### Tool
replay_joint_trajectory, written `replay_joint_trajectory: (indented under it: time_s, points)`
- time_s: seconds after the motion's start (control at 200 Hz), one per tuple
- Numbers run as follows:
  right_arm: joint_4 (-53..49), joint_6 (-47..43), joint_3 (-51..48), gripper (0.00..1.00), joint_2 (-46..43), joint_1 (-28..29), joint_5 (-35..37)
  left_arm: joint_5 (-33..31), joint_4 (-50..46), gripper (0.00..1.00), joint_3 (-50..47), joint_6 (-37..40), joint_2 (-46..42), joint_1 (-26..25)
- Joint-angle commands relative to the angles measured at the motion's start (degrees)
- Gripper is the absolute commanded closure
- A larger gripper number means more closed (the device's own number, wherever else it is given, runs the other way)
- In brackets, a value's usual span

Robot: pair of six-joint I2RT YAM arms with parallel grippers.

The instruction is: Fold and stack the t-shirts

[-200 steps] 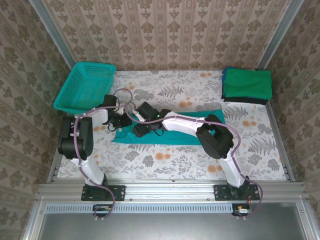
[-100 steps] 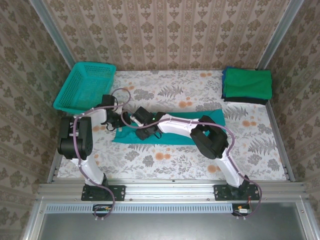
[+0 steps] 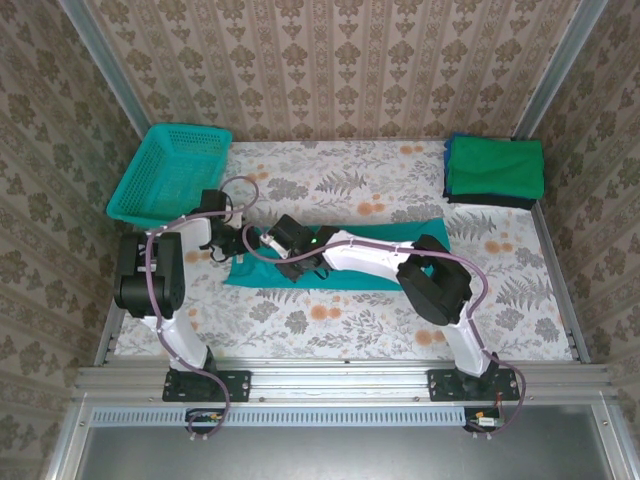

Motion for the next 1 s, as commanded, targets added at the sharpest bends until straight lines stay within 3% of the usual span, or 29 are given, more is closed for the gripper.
replay_joint_trajectory:
  time_s: [0.0, 0.16, 0.27, 0.65, 0.73, 0.79, 0.91, 0.995]
  points:
    - [0.5, -2.8, -2.2, 0.86, -2.6, -0.2, -2.2, 1.2, -1.0, 0.94, 1.2, 1.8, 0.9, 0.5]
    - [0.7, -5.5, -5.8, 0.80, -5.1, -0.3, -6.5, 1.3, -1.4, 0.95, 1.4, 2.0, 1.0, 0.9]
    - [2.3, -6.0, -9.5, 0.67, -7.6, -0.7, -6.5, 1.3, -1.4, 0.96, 1.4, 2.0, 1.1, 1.2]
    - [5.8, -4.1, -16.6, 0.65, -13.2, -4.4, -7.0, 1.2, -2.1, 0.97, 1.7, 2.2, -0.3, 1.3]
    - [10.0, -2.3, -17.1, 0.52, -14.2, -4.4, -9.6, 1.0, -3.0, 0.97, 2.5, 2.5, 0.2, 1.3]
    - [11.1, -0.8, -15.7, 0.49, -13.7, -4.3, -10.5, 1.2, -3.1, 0.98, 2.6, 2.6, 0.5, 1.3]
    - [15.7, 3.4, -13.8, 0.51, -11.9, -4.2, -12.1, 1.1, -2.8, 0.98, 2.2, 2.4, 0.4, 1.2]
    - [15.3, 6.2, -10.6, 0.55, -8.2, -4.2, -8.4, 1.1, -3.0, 0.98, 2.5, 2.5, 0.4, 1.2]
